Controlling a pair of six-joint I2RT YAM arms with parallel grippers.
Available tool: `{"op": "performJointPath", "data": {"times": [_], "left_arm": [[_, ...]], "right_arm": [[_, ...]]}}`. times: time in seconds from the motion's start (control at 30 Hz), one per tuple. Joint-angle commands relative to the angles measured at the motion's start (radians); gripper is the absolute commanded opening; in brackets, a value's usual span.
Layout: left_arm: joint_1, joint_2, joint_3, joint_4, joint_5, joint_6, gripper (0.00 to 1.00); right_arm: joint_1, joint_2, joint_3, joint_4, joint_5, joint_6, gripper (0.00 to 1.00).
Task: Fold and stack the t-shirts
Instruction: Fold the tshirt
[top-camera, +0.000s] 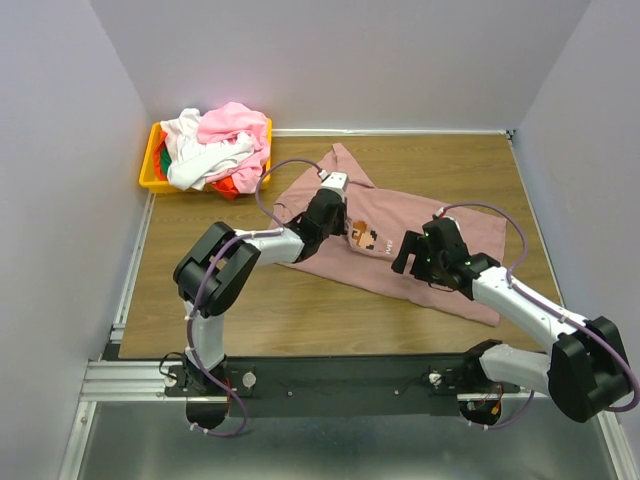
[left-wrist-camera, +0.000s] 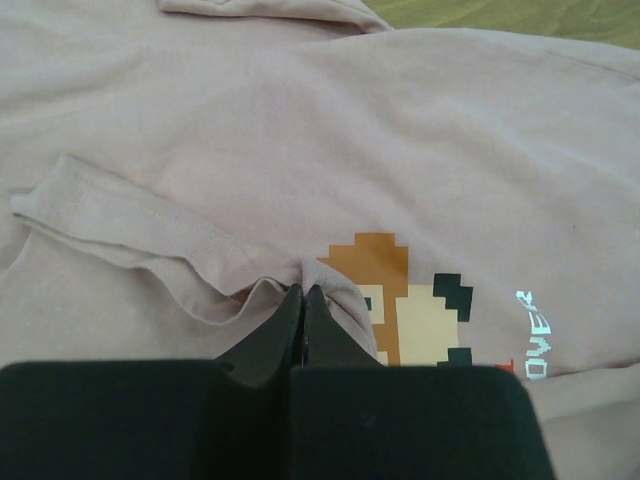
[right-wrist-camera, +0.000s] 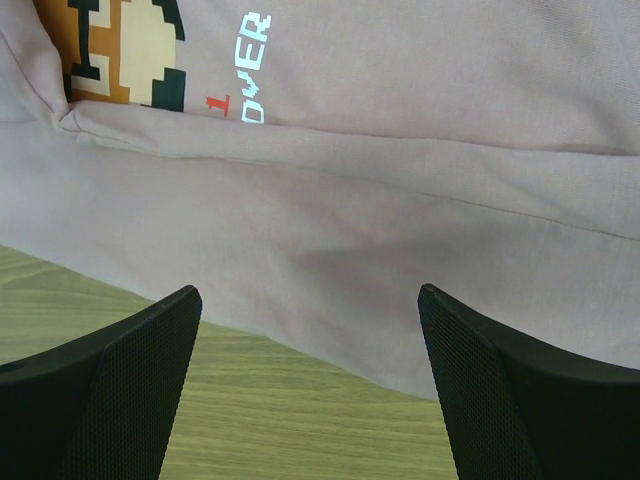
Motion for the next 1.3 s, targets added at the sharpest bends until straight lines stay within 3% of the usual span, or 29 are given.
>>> {"op": "performJointPath", "data": {"times": [0.0, 0.83, 0.93, 1.07, 1.27], "left_arm": [[-0.015, 0.037, 0.054, -0.018, 0.035, 0.053, 0.00], [-0.059, 0.218, 0.255, -0.139, 0.069, 0.159, 0.00], [-0.061, 0.212, 0.261, -0.144, 0.067, 0.159, 0.05], [-0.062, 0.191, 0.267, -0.138, 0.080, 0.148, 0.29], [-0.062, 0.171, 0.278, -0.081, 0.178, 0.130, 0.36]], "right_arm": [[0.006, 0.004, -0.016, 0.001, 0.022, -0.012, 0.96], [0.005, 0.014, -0.027, 0.005, 0.019, -0.004, 0.96], [0.005, 0.014, -0.029, 0.007, 0.018, -0.006, 0.96], [0.005, 0.013, -0.029, 0.008, 0.018, -0.004, 0.96], [0.006, 0.004, -0.027, 0.005, 0.016, -0.004, 0.96]]}}
